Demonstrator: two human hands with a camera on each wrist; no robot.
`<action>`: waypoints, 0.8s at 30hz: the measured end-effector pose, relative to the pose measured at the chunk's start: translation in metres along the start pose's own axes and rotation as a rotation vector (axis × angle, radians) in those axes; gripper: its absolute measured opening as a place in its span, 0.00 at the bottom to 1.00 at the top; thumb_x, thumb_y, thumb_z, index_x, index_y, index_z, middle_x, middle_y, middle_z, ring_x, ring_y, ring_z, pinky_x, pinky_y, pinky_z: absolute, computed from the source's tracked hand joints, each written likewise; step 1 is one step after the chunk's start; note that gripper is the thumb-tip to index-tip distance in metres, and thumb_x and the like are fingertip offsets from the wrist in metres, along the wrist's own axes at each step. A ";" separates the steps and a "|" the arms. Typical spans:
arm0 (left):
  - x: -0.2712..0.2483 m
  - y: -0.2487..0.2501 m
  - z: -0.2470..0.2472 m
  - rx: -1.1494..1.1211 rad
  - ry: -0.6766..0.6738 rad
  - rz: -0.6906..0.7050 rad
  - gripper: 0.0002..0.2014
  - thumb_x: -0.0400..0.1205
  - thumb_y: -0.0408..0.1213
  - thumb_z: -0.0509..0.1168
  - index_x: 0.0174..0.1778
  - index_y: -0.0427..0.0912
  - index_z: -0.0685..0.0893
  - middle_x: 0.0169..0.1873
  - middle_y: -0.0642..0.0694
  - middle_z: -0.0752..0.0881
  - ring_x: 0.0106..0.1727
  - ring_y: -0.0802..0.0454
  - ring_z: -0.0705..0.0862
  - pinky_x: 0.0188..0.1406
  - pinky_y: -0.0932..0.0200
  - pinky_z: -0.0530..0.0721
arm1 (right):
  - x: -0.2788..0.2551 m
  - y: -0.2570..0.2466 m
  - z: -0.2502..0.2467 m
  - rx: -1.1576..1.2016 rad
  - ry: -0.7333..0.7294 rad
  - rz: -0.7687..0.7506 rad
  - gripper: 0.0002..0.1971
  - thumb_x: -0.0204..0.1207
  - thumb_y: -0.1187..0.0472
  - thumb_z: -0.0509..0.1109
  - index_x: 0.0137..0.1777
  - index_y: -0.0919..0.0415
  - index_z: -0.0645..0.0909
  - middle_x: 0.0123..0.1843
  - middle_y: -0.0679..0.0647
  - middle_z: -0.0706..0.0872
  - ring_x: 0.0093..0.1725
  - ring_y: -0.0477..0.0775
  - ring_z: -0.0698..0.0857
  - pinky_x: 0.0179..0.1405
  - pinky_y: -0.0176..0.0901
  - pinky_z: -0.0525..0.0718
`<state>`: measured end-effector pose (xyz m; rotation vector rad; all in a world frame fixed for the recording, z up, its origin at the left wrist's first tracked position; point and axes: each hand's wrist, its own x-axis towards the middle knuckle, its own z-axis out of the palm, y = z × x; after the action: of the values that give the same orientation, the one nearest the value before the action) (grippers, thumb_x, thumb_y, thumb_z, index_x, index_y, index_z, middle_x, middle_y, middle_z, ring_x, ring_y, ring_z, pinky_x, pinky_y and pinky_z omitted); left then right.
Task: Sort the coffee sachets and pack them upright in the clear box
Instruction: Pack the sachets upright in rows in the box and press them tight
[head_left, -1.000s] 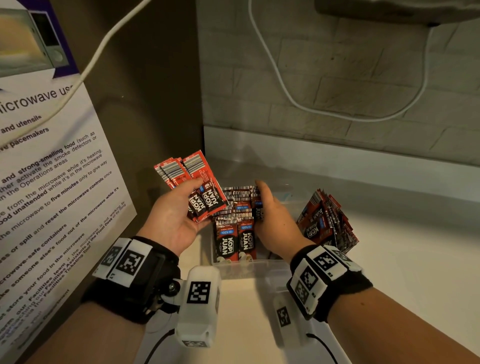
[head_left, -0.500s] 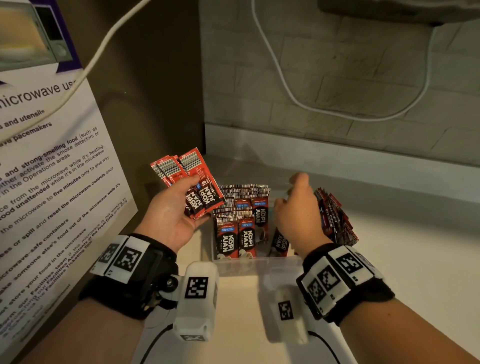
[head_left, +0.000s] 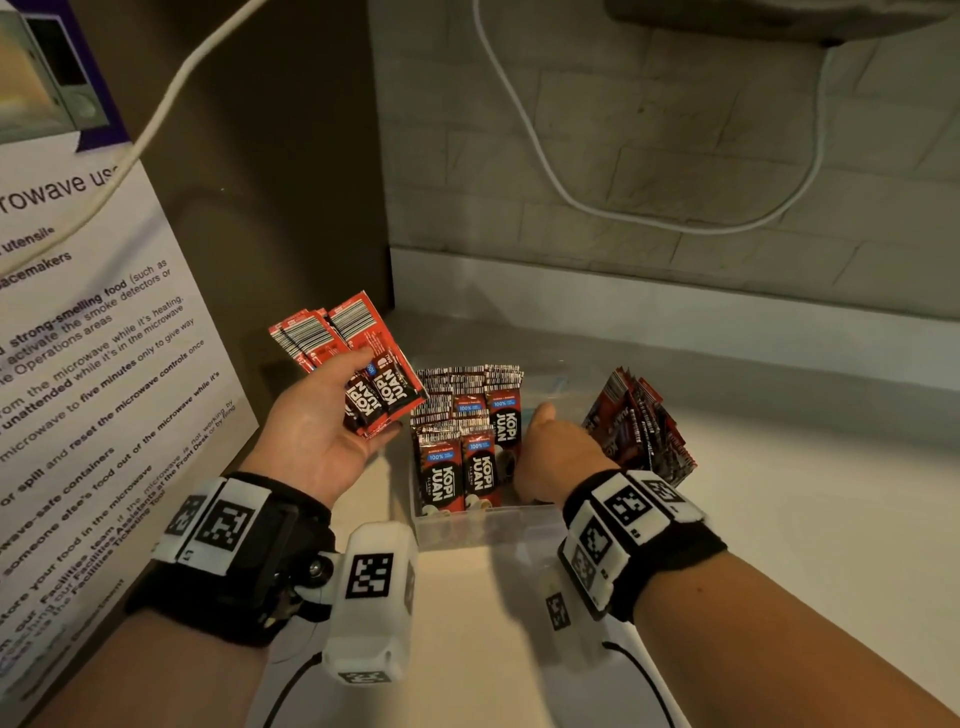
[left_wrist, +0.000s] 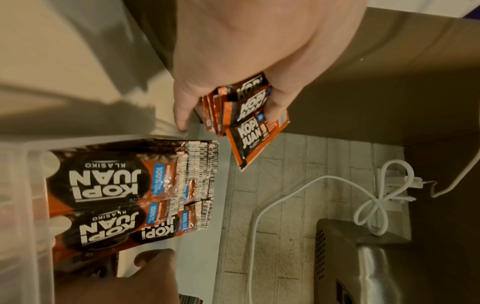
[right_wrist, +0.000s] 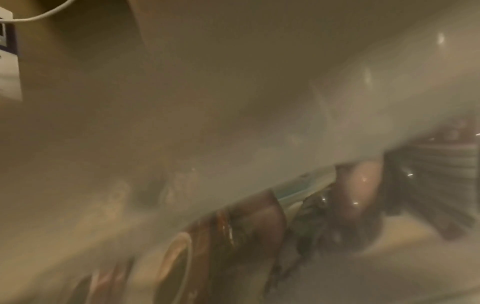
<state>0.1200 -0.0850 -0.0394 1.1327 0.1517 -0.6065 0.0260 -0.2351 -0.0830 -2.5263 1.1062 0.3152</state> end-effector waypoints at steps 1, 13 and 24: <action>0.000 0.000 0.000 0.003 -0.002 -0.002 0.05 0.81 0.36 0.69 0.52 0.47 0.83 0.44 0.47 0.90 0.49 0.47 0.89 0.61 0.38 0.81 | 0.000 0.000 0.001 0.005 0.007 0.003 0.26 0.77 0.60 0.68 0.70 0.65 0.60 0.64 0.65 0.79 0.64 0.64 0.79 0.59 0.51 0.80; -0.001 -0.001 0.005 -0.003 -0.021 -0.008 0.06 0.80 0.35 0.69 0.53 0.45 0.83 0.46 0.45 0.91 0.49 0.46 0.90 0.48 0.41 0.86 | -0.012 0.015 -0.017 0.331 0.402 -0.041 0.28 0.72 0.76 0.66 0.69 0.63 0.59 0.39 0.56 0.78 0.35 0.57 0.80 0.30 0.46 0.77; -0.006 0.001 0.005 -0.008 -0.015 0.001 0.06 0.81 0.36 0.69 0.53 0.45 0.83 0.46 0.45 0.91 0.49 0.47 0.90 0.47 0.42 0.86 | -0.003 0.014 -0.011 0.555 0.329 -0.162 0.12 0.72 0.77 0.68 0.41 0.58 0.81 0.45 0.56 0.89 0.45 0.55 0.87 0.43 0.48 0.86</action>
<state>0.1148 -0.0870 -0.0339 1.1202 0.1402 -0.6127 0.0141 -0.2463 -0.0751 -2.1784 0.9248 -0.4132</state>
